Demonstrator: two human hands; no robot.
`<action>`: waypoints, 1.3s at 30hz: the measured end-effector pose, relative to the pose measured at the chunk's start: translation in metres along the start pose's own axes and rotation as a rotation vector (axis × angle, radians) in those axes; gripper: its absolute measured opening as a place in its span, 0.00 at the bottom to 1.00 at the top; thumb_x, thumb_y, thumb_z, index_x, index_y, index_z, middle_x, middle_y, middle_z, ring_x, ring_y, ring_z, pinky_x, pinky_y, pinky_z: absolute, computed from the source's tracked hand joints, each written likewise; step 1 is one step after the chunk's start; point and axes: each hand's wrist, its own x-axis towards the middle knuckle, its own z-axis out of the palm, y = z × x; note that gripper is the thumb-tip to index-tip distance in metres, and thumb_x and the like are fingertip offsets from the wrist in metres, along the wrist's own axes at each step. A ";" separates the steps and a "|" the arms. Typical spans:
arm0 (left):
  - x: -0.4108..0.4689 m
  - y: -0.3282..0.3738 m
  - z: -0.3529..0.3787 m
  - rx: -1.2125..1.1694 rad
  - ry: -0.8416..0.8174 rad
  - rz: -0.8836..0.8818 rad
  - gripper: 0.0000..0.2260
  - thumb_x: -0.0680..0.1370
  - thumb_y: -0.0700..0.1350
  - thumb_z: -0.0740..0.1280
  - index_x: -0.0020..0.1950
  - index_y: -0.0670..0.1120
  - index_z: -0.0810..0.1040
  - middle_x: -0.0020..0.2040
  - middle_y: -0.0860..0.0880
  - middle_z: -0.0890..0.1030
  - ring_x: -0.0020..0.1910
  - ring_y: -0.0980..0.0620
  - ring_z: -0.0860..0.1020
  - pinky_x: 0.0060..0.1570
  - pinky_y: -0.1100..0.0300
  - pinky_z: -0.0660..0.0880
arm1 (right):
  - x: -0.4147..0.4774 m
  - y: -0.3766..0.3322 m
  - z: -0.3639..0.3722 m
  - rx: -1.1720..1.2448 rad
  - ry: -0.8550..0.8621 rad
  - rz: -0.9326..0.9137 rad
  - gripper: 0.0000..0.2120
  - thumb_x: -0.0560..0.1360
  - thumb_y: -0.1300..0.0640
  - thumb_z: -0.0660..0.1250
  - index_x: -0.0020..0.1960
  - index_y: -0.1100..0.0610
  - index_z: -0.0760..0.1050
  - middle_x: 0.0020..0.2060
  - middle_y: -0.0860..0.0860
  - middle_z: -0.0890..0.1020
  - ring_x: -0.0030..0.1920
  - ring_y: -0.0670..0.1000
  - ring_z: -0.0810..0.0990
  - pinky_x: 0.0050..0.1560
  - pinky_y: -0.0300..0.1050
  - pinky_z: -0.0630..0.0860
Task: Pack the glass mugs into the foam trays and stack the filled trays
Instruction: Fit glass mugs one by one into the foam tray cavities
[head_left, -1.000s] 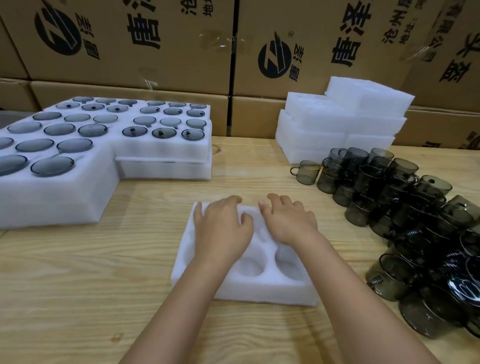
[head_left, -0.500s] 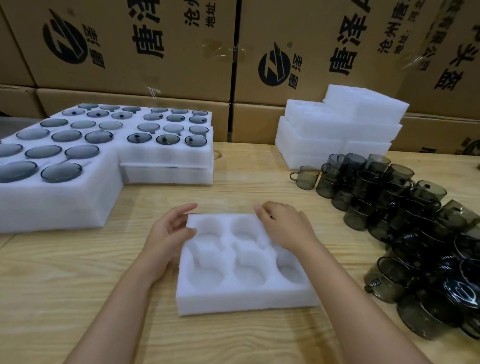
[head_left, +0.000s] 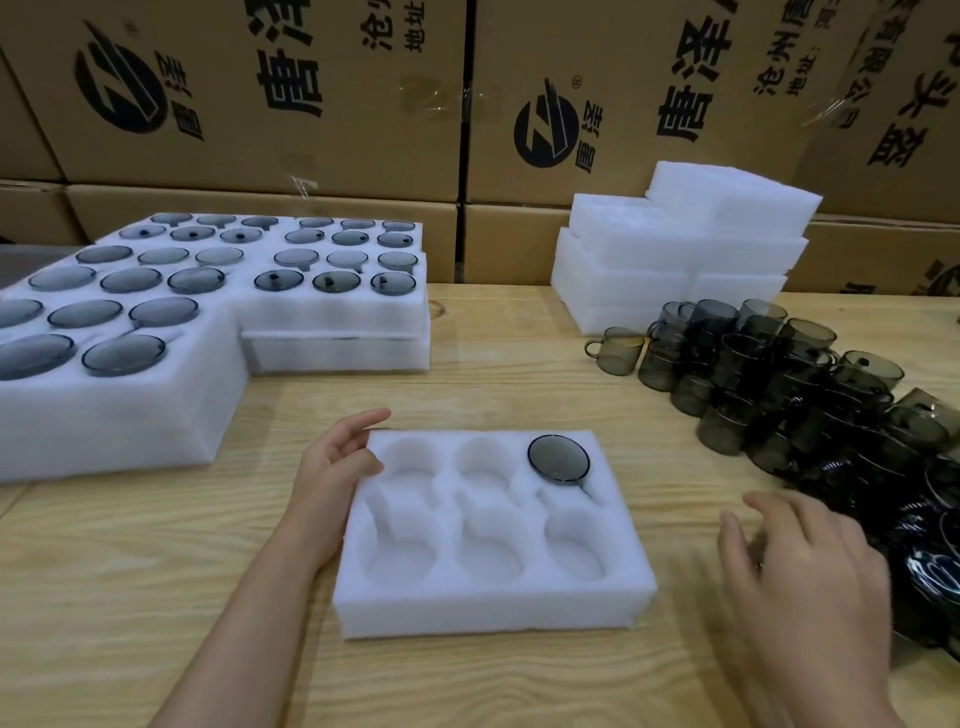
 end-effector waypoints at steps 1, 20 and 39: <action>0.000 0.000 0.000 -0.003 0.001 -0.001 0.23 0.60 0.35 0.63 0.53 0.47 0.82 0.40 0.48 0.83 0.37 0.51 0.82 0.32 0.60 0.77 | -0.005 0.005 0.001 -0.022 -0.014 0.010 0.13 0.71 0.55 0.69 0.49 0.64 0.79 0.47 0.61 0.80 0.45 0.65 0.77 0.45 0.59 0.71; 0.000 0.000 0.001 -0.011 0.001 -0.015 0.24 0.60 0.36 0.62 0.54 0.46 0.81 0.37 0.52 0.80 0.36 0.55 0.79 0.32 0.63 0.76 | -0.006 -0.003 0.009 0.357 -0.326 0.135 0.20 0.73 0.54 0.69 0.64 0.54 0.74 0.66 0.54 0.70 0.66 0.59 0.65 0.63 0.57 0.64; -0.001 0.007 0.005 -0.026 -0.019 0.026 0.21 0.62 0.36 0.63 0.53 0.44 0.80 0.48 0.45 0.83 0.48 0.47 0.80 0.46 0.54 0.78 | 0.077 -0.017 -0.005 0.263 -0.389 0.268 0.07 0.76 0.60 0.63 0.42 0.52 0.77 0.30 0.55 0.80 0.18 0.51 0.76 0.26 0.39 0.69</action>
